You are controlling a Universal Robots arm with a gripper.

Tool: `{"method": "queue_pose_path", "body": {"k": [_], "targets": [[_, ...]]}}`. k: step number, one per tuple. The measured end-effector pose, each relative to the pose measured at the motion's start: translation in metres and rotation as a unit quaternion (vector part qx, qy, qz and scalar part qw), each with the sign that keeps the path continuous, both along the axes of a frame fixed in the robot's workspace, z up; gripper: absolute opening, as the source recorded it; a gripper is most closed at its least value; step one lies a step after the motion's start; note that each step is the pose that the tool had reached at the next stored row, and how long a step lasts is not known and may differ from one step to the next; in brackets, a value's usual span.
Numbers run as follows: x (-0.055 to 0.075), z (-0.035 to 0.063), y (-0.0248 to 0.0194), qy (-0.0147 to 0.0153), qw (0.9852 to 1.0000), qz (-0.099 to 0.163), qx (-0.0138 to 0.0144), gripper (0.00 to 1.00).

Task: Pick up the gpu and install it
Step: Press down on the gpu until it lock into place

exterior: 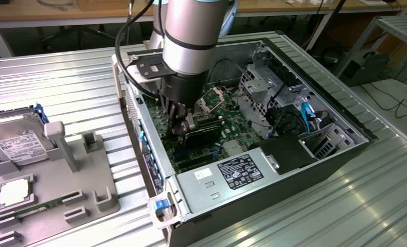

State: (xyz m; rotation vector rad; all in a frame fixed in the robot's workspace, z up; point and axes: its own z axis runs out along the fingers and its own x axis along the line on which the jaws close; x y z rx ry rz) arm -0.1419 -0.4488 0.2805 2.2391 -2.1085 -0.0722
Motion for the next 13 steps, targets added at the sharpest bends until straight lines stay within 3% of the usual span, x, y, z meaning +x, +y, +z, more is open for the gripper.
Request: {"method": "queue_pose_path", "body": {"k": [1, 2, 3, 4, 5, 9, 13], "targets": [[0.000, 0.0112, -0.0001, 0.0003, 1.0000, 0.000, -0.0007, 0.11], [0.000, 0.0279, 0.0013, 0.0024, 1.0000, 0.001, -0.0036, 0.11], [0.000, 0.0327, 0.0089, 0.0321, 0.9995, 0.001, -0.0048, 0.11], [-0.012, 0.0237, 0.0190, 0.0343, 0.9994, 0.001, -0.0059, 0.11], [-0.012, 0.0206, 0.0224, 0.0342, 0.9994, 0.001, -0.0058, 0.11], [-0.012, 0.0193, 0.0237, 0.0349, 0.9994, 0.001, -0.0058, 0.11], [-0.012, 0.0191, 0.0224, 0.0384, 0.9992, 0.001, -0.0058, 0.11]]}}
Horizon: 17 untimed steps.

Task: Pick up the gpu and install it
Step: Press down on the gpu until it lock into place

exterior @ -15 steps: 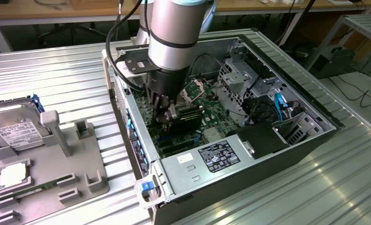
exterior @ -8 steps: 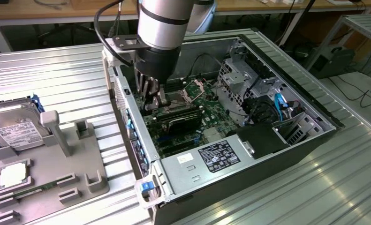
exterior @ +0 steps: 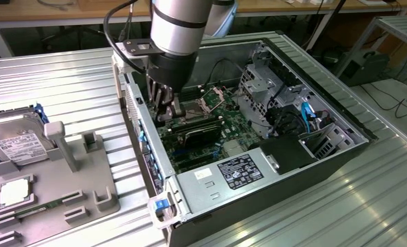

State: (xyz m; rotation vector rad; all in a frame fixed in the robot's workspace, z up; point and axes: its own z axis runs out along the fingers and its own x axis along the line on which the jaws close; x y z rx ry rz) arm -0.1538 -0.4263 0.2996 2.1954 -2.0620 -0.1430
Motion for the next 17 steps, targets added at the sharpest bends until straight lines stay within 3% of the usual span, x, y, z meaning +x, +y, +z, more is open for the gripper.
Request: {"method": "queue_pose_path", "body": {"k": [14, 17], "targets": [[0.0009, -0.0014, -0.0085, 0.0104, 0.9999, 0.001, 0.0000, 0.11], [0.0011, -0.0029, -0.0086, 0.0119, 0.9999, 0.001, 0.0000, 0.11]]}}
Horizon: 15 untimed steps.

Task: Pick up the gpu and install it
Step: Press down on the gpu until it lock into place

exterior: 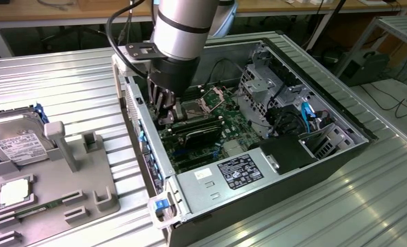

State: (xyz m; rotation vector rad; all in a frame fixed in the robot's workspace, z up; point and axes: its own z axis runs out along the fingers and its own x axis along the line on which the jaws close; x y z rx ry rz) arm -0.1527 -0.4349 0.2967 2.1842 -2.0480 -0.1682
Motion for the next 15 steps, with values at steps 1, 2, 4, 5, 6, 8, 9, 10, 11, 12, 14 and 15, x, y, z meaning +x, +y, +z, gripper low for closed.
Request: {"method": "queue_pose_path", "body": {"k": [1, 2, 4, 5, 6, 8, 9, 10, 11, 12, 14, 15], "targets": [[0.001, -0.0012, 0.0000, 0.0004, 1.0000, 0.000, 0.0000, 0.11], [0.001, -0.0024, 0.0001, 0.0007, 1.0000, 0.000, 0.0000, 0.11], [0.005, -0.0044, 0.0013, 0.0022, 1.0000, 0.000, -0.0001, 0.11], [0.007, -0.0049, 0.0020, 0.0039, 1.0000, 0.000, -0.0001, 0.11], [0.009, -0.0050, 0.0026, 0.0056, 1.0000, 0.000, -0.0002, 0.11], [0.013, -0.0050, 0.0041, 0.0109, 0.9999, 0.000, -0.0003, 0.11], [0.014, -0.0051, 0.0049, 0.0135, 0.9999, 0.000, -0.0002, 0.11], [0.015, -0.0050, 0.0055, 0.0169, 0.9999, 0.000, -0.0003, 0.11], [0.016, -0.0048, 0.0061, 0.0216, 0.9998, 0.000, -0.0003, 0.11], [0.016, -0.0042, 0.0065, 0.0279, 0.9996, 0.000, -0.0003, 0.11], [0.017, -0.0022, 0.0067, 0.0434, 0.9991, 0.001, -0.0005, 0.11], [0.018, -0.0008, 0.0069, 0.0515, 0.9987, 0.001, -0.0009, 0.11]]}}
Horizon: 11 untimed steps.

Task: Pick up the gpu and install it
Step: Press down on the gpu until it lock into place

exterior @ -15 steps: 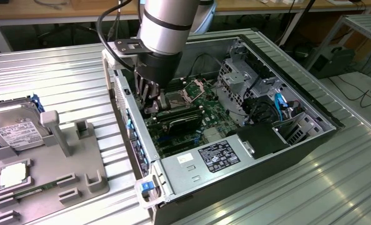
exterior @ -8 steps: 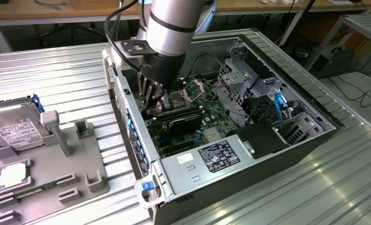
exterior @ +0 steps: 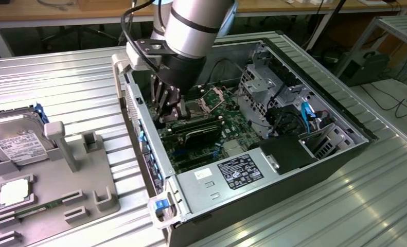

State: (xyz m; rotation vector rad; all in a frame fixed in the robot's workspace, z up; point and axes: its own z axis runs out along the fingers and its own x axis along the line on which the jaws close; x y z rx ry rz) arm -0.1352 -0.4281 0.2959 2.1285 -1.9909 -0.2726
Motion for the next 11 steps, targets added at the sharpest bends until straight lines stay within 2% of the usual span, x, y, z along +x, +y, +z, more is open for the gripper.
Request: {"method": "queue_pose_path", "body": {"k": [2, 3, 5, 6, 7, 9, 11], "targets": [[0.002, 0.0019, 0.0002, 0.0133, 0.9999, 0.000, -0.0005, 0.11], [0.003, 0.0023, 0.0003, 0.0230, 0.9997, 0.000, -0.0006, 0.11], [0.007, 0.0026, 0.0003, 0.0385, 0.9993, 0.000, -0.0006, 0.11], [0.009, 0.0026, 0.0003, 0.0425, 0.9991, 0.000, -0.0006, 0.11], [0.011, 0.0026, 0.0003, 0.0448, 0.9990, 0.000, -0.0006, 0.11], [0.014, 0.0025, 0.0001, 0.0470, 0.9989, 0.000, -0.0006, 0.11], [0.015, 0.0023, -0.0001, 0.0475, 0.9989, 0.000, -0.0007, 0.11]]}}
